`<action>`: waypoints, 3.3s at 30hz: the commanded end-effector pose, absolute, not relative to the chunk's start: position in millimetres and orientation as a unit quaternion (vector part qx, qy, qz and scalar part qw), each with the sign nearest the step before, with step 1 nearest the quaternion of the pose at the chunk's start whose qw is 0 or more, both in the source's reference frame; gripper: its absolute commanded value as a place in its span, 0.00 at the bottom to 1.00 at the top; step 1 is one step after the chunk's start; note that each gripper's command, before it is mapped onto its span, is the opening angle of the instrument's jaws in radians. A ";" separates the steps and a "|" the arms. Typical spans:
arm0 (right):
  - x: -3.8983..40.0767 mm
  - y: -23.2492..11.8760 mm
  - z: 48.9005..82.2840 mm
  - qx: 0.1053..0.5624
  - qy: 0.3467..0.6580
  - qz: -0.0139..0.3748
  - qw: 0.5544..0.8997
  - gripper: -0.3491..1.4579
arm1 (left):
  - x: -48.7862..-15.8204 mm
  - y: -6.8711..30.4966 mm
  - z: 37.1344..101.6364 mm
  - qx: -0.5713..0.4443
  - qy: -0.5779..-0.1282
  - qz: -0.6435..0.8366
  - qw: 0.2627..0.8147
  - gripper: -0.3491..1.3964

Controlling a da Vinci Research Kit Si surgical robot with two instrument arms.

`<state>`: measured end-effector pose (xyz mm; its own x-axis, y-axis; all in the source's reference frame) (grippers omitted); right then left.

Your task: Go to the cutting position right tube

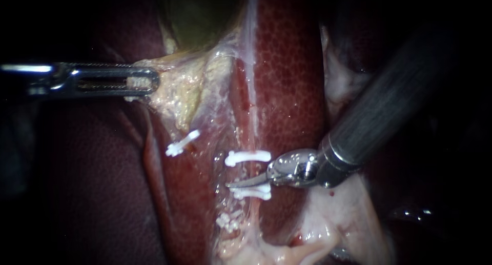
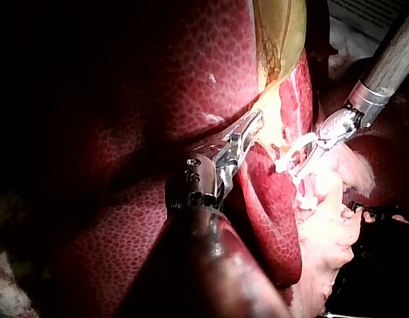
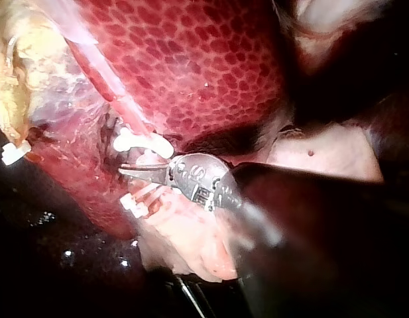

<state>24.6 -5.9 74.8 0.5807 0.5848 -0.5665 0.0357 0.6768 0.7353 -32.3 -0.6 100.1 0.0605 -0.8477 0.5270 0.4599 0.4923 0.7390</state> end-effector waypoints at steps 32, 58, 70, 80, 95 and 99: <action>19.9 -6.1 73.4 0.371 0.443 0.163 0.799 0.93 | -32.3 -0.6 100.1 0.193 -0.503 -0.465 0.702 0.00; 19.9 -4.2 74.6 0.369 0.442 0.172 0.800 0.90 | -32.3 -0.6 100.1 0.193 -0.503 -0.465 0.702 0.00; 22.4 -5.6 75.9 0.378 0.443 0.169 0.796 0.93 | -32.3 -0.6 100.2 0.193 -0.503 -0.465 0.702 0.00; 23.4 -5.9 75.2 0.409 0.473 0.150 0.766 0.90 | -32.3 -0.6 100.2 0.193 -0.503 -0.465 0.702 0.00; 24.9 -6.6 74.3 0.434 0.481 0.133 0.750 0.86 | -32.4 -0.7 100.2 0.193 -0.502 -0.465 0.703 0.00; 25.5 -6.7 74.5 0.433 0.482 0.134 0.750 0.86 | -32.4 -0.7 100.3 0.192 -0.502 -0.465 0.703 0.00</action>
<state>25.6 -6.8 74.6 0.4982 0.6184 -0.6078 0.2186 0.5888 0.7782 -32.4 -0.7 100.3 0.0640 -0.8476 0.5267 0.4612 0.4932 0.7376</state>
